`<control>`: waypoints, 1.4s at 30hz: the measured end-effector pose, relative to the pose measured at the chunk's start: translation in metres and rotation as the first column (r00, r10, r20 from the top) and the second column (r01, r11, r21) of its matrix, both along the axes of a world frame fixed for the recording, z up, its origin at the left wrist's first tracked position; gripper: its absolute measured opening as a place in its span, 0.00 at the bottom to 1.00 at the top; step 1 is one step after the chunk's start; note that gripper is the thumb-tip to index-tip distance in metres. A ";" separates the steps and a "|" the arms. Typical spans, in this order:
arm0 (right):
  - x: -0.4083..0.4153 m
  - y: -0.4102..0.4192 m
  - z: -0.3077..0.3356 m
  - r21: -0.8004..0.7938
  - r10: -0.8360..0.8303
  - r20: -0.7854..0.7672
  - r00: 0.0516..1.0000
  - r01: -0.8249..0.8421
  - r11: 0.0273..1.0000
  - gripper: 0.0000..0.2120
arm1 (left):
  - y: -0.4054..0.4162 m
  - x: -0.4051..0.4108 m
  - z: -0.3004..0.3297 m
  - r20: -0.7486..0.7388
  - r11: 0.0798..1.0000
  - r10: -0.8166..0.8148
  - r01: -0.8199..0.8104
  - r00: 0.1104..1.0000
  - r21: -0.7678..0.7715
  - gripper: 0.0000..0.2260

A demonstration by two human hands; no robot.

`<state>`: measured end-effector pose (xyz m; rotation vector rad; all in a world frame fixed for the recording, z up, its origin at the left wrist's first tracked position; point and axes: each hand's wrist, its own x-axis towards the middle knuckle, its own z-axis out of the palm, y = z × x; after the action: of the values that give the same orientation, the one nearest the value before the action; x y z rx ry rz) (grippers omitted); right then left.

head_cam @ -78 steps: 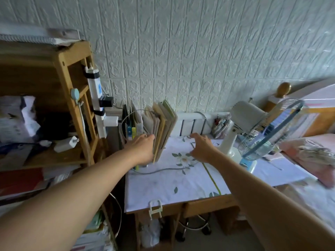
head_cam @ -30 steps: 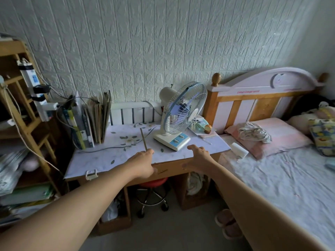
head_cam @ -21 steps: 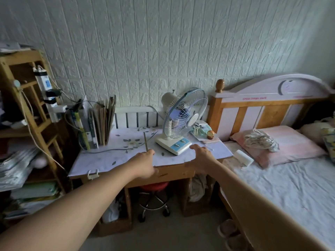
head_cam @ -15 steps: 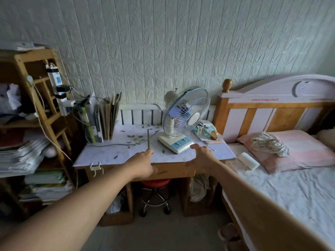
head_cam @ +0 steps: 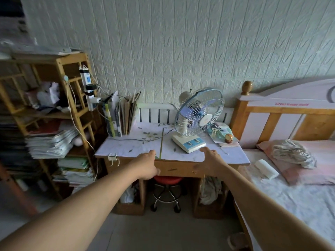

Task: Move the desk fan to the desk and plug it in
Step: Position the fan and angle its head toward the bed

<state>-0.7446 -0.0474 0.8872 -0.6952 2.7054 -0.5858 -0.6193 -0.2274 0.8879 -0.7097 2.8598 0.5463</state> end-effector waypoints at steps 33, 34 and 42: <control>0.027 -0.003 0.055 -0.088 -0.084 -0.176 0.981 0.070 0.994 0.42 | 0.011 0.019 0.070 -0.148 0.995 -0.104 0.104 0.984 -0.011 0.33; 0.027 -0.003 0.057 -0.080 -0.085 -0.188 0.979 0.071 0.994 0.42 | 0.010 0.019 0.073 -0.155 0.995 -0.103 0.104 0.983 -0.003 0.32; 0.031 0.003 0.046 -0.082 -0.093 -0.144 0.985 0.081 0.993 0.41 | 0.008 0.013 0.063 -0.165 0.996 -0.079 0.086 0.983 0.038 0.33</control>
<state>-0.7136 -0.0447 0.9332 -0.6667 2.8764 -0.6874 -0.6062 -0.2193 0.9512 -0.5611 2.9999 0.6837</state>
